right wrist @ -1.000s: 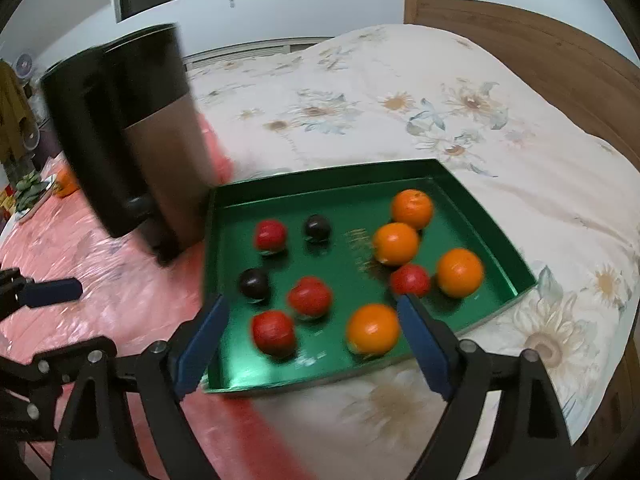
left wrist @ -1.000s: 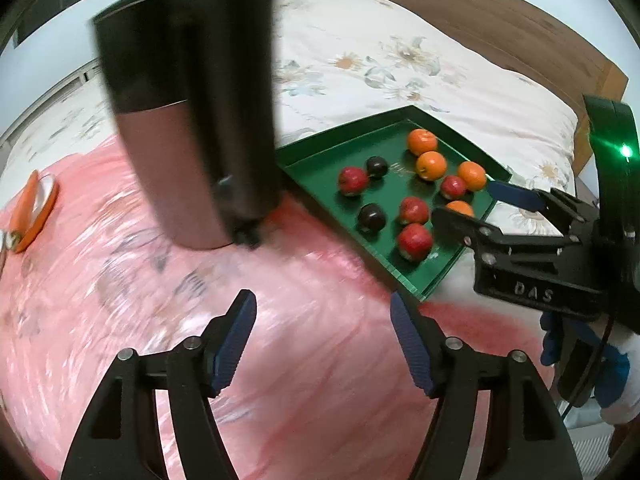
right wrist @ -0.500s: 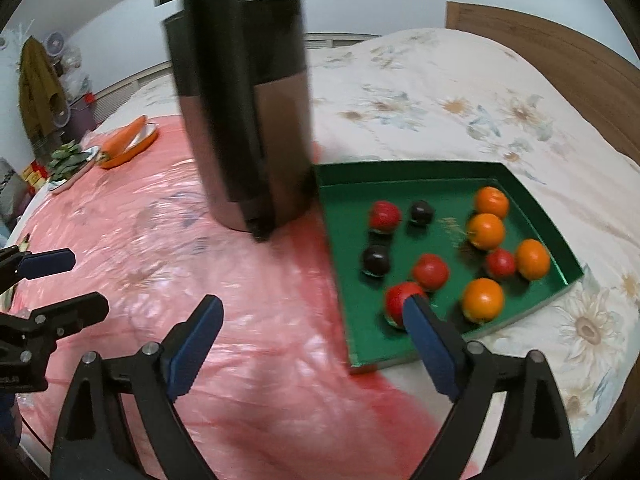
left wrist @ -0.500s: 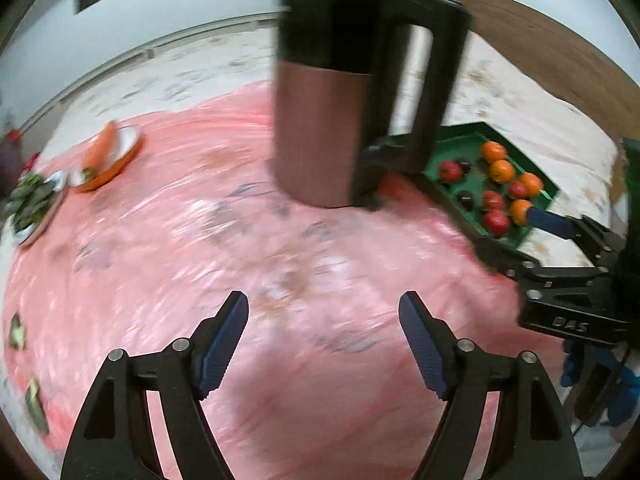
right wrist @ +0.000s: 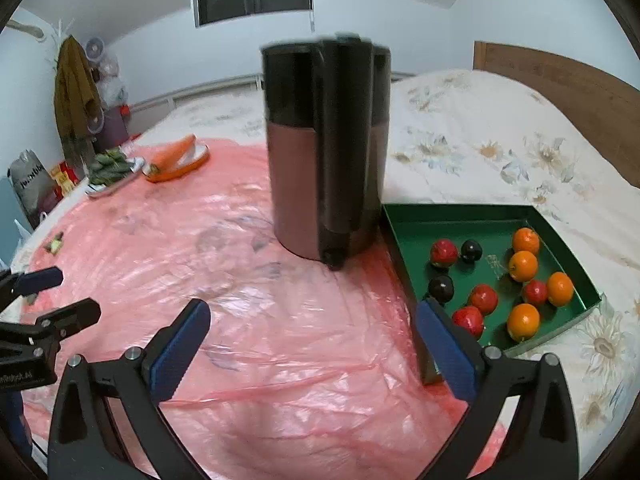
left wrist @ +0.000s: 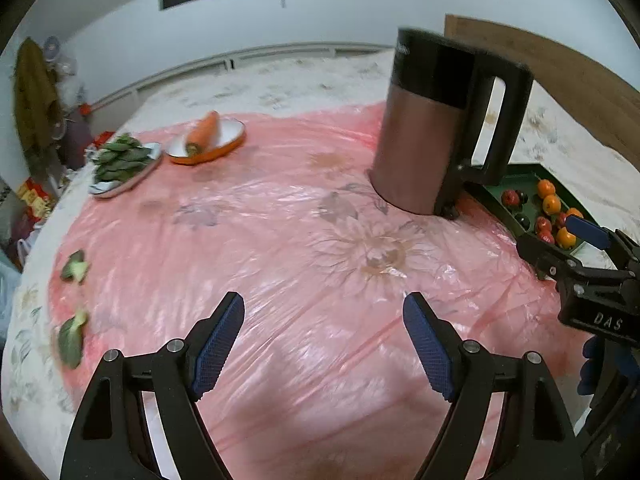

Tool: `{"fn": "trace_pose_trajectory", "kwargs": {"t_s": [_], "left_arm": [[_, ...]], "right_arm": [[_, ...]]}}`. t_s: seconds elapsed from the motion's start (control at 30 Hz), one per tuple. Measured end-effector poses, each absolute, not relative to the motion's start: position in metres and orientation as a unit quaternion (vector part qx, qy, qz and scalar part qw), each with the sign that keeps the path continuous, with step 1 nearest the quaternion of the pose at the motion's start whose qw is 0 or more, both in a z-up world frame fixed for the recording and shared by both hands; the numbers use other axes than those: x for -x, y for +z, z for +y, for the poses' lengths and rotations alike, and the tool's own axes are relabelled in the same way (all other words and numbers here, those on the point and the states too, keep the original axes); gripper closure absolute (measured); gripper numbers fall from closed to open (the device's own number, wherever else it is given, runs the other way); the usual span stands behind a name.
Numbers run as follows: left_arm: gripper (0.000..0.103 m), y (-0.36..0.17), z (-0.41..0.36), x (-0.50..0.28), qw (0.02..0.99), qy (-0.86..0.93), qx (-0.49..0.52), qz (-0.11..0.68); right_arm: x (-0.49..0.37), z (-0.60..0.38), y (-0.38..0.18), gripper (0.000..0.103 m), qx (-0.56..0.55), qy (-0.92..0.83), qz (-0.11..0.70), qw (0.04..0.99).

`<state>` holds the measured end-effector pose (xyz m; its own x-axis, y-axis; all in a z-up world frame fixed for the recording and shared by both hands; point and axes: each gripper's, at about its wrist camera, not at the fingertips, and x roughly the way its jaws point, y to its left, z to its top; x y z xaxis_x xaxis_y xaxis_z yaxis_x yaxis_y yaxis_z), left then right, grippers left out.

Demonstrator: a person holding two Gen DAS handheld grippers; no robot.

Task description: Organize fruits

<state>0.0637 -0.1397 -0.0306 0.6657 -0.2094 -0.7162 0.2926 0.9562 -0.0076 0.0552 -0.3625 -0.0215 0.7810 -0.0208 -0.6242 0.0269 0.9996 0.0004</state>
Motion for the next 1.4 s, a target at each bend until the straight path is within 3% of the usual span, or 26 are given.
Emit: {"fn": "trace_pose_trajectory", "kwargs": {"t_s": [0.13, 0.33, 1.4], "left_arm": [[0.025, -0.015, -0.121, -0.034, 0.921, -0.113, -0.045, 0.371], [0.009, 0.003, -0.085, -0.005, 0.928, -0.084, -0.017, 0.364], [0.003, 0.032, -0.074, -0.004, 0.940, -0.042, -0.014, 0.337]], "right_arm": [[-0.036, -0.350, -0.010, 0.000, -0.004, -0.012, 0.316, 0.949], [-0.012, -0.346, 0.007, 0.000, -0.015, -0.021, 0.310, 0.951], [0.005, -0.352, 0.036, 0.000, 0.011, -0.057, 0.299, 0.952]]}}
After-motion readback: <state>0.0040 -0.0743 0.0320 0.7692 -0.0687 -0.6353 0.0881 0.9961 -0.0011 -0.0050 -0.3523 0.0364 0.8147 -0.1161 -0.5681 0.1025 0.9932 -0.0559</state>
